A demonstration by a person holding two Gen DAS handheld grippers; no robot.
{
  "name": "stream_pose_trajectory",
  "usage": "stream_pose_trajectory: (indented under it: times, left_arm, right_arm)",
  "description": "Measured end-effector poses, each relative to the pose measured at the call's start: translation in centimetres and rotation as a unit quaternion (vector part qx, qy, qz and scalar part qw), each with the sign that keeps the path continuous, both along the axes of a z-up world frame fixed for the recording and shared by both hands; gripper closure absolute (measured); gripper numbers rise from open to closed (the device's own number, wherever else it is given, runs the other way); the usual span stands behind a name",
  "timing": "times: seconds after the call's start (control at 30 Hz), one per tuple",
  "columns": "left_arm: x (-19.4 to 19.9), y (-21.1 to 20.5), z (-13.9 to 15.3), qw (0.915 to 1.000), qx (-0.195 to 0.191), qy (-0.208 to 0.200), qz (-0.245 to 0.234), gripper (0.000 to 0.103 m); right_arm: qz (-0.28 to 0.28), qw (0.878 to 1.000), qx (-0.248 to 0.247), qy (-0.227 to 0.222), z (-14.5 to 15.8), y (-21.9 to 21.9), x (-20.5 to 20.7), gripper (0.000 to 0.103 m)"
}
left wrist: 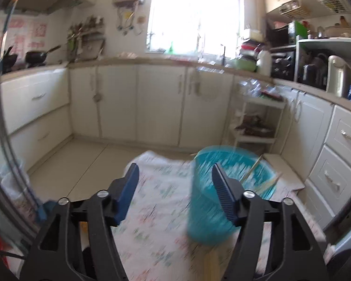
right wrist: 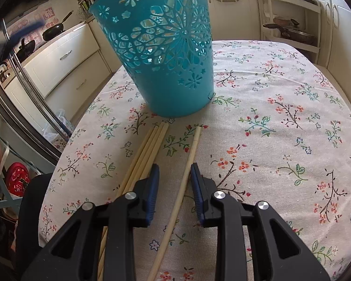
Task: Organize utensils
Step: 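Lift the chopstick with the left gripper and drop it into the basket, then grasp a chopstick with the right gripper, lift it and release into basket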
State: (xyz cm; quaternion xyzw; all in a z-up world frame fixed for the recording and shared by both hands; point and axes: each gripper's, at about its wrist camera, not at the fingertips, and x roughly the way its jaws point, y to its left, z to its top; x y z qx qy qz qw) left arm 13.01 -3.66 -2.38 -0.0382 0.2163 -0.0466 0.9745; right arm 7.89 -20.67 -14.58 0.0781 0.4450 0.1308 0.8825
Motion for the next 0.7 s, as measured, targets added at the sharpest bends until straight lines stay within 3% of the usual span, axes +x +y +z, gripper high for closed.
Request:
stream_pose_trajectory:
  times: [0.13, 0.3, 0.5, 0.7]
  left_arm:
    - [-0.5, 2.0, -4.5, 0.9978, 0.003, 0.064, 0.016, 0.04]
    - [-0.3, 2.5, -8.0, 0.994, 0.017, 0.107, 0.013, 0.039]
    - [1.0, 1.4, -10.7, 0.9897, 0.028, 0.14, -0.001, 0.036]
    - [1.5, 0.2, -11.5, 0.9862, 0.042, 0.16, -0.012, 0.03]
  right_arm:
    - [0.0, 1.0, -0.017, -0.007, -0.1, 0.3, -0.2, 0.075]
    - [-0.001, 0.999, -0.032, -0.013, -0.1, 0.7, -0.3, 0.075]
    - [0.001, 0.998, -0.062, -0.022, -0.1, 1.3, -0.4, 0.077]
    - [-0.003, 0.996, -0.09, -0.027, -0.2, 1.4, -0.5, 0.09]
